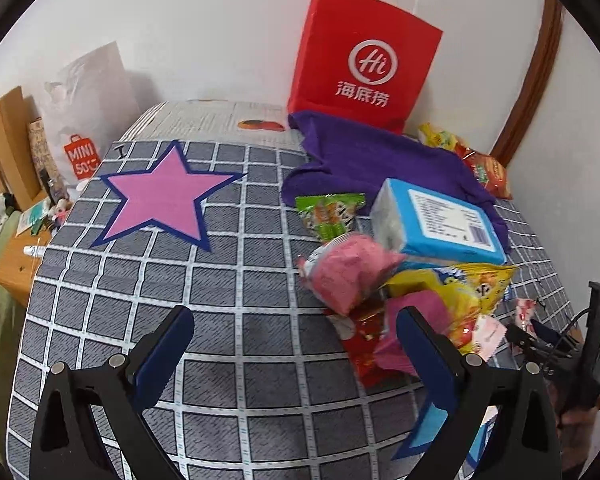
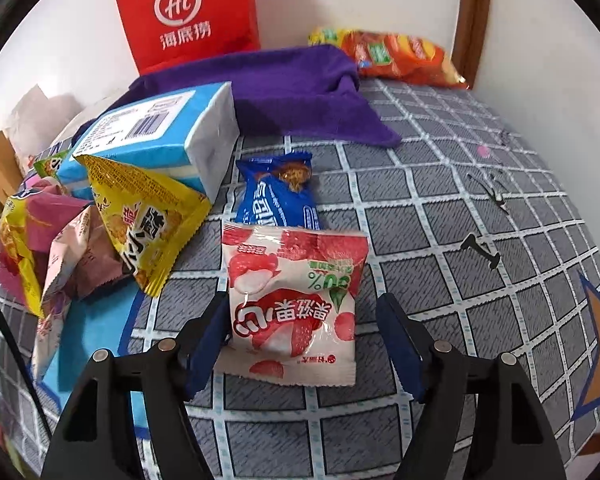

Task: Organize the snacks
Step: 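Grasp the red-white strawberry candy bag with the right gripper while the left grasps the pink candy, then carry the strawberry bag and pink candy with both grippers over the purple towel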

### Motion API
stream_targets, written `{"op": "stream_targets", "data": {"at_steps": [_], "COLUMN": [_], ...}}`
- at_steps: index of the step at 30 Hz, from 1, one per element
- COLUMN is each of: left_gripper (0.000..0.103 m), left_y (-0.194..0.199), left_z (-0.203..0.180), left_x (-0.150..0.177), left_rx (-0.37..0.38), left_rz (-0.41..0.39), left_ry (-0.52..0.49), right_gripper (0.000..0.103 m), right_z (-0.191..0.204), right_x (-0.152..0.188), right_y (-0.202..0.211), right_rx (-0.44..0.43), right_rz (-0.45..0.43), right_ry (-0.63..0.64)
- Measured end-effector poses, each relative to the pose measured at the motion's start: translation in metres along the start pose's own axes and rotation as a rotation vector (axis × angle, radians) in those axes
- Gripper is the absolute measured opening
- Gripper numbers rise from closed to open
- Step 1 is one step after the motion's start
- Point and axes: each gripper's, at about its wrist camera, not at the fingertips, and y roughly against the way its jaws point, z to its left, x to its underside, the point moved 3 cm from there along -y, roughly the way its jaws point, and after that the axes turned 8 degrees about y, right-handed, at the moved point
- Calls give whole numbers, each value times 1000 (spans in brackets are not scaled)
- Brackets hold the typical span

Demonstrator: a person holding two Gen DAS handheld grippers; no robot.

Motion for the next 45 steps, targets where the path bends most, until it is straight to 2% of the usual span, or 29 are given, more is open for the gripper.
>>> {"op": "stream_targets", "data": {"at_steps": [1,2,9,17,25,31,32,34,35,39,45], "left_gripper": [101,101,101,101,101,99,96,82,70,62,58], "left_y": [1,1,-17,-41,-80,-93,-94,-95,-94,-86,-56], "left_z": [-1,-3,-13,-28,-30,-31,-31,-33,-33,-33,-23], "left_x": [0,-1,-13,-34,-37,-34,-33,-30,-29,-26,-27], "left_rx": [2,4,-22,-24,-7,36,44,85,106,108,114], "left_rz": [-1,-1,30,71,181,209,214,232,241,231,198], "left_ry": [-3,-5,-21,-43,-31,-19,-19,-14,-11,-25,-16], "right_gripper": [60,57,56,57,57,57,57,57,57,57,56], "right_z": [0,-1,-6,-5,-6,-5,-5,-5,-5,-5,-5], "right_x": [1,2,5,5,4,4,4,3,3,3,2], "right_y": [0,2,2,0,-2,-1,-1,-1,-2,-2,0], "right_rx": [6,11,37,47,28,36,35,36,36,35,40], "right_rz": [-14,-33,-83,-90,-91,-97,-97,-97,-97,-98,-104], "right_ry": [-2,-4,2,0,0,0,0,1,1,0,1]}}
